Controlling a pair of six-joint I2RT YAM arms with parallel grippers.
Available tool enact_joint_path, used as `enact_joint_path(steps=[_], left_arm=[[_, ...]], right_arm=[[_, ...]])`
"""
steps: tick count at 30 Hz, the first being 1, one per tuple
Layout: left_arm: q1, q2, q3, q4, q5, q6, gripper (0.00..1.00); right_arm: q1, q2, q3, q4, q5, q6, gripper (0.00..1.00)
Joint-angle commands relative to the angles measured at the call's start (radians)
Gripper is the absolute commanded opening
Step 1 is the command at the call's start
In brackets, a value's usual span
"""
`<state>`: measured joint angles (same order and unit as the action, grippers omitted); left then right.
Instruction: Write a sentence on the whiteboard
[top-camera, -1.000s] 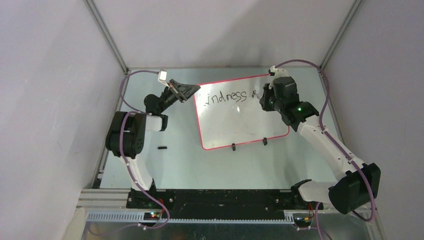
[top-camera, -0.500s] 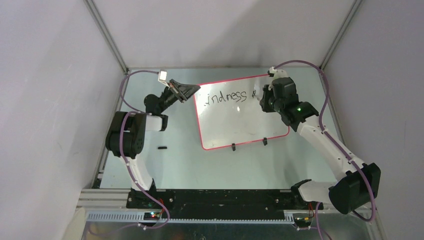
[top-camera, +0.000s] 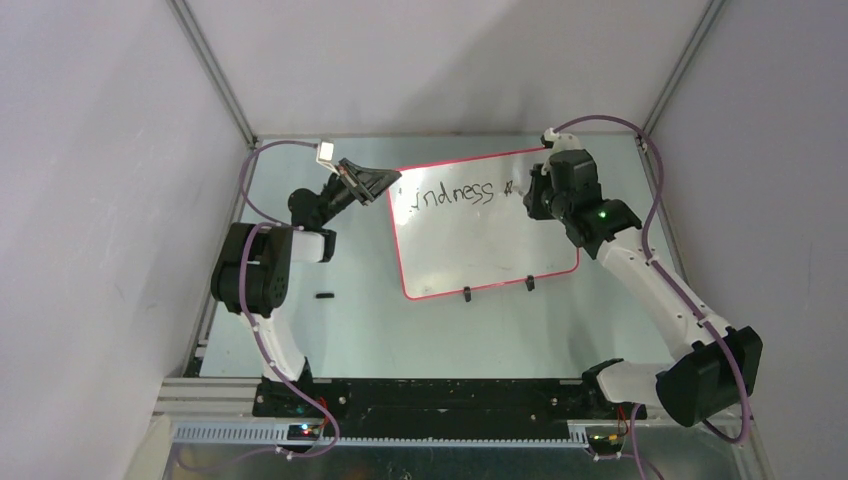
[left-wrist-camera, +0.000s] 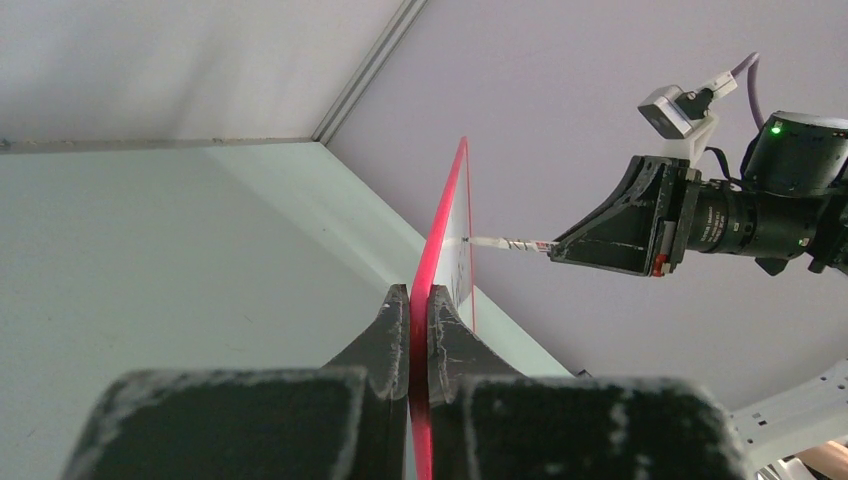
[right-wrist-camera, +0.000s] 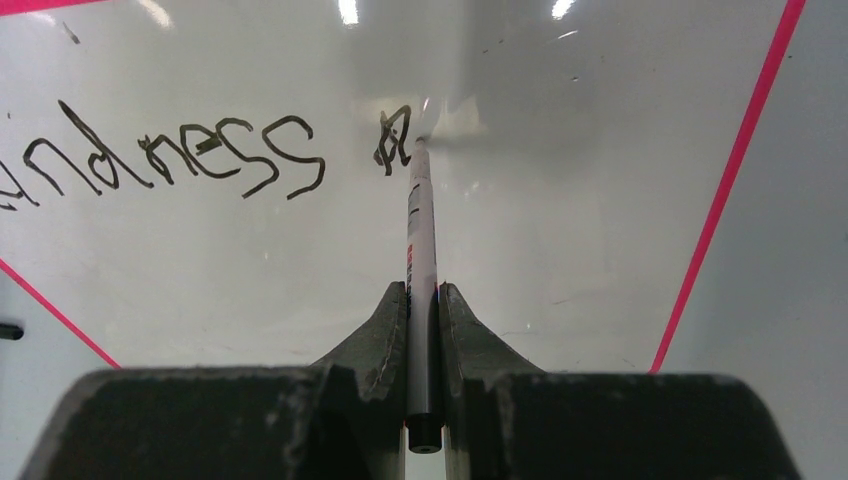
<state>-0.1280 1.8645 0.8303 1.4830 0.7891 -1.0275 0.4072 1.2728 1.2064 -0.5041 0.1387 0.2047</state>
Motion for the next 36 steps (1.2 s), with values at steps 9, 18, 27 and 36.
enact_joint_path(steps=[9,18,27,36], left_arm=[[0.004,-0.045,-0.007,0.045,0.001,0.081,0.00],[0.005,-0.047,-0.008,0.045,0.001,0.080,0.00],[0.004,-0.047,-0.007,0.045,0.003,0.080,0.00],[0.005,-0.047,-0.009,0.046,0.004,0.080,0.00]], right_arm=[[-0.005,0.007,0.055,0.011,-0.026,-0.016,0.00],[-0.002,0.009,0.068,0.016,-0.015,-0.017,0.00],[-0.005,0.020,0.076,0.016,-0.004,-0.016,0.00],[-0.006,0.036,0.077,0.012,0.002,-0.016,0.00]])
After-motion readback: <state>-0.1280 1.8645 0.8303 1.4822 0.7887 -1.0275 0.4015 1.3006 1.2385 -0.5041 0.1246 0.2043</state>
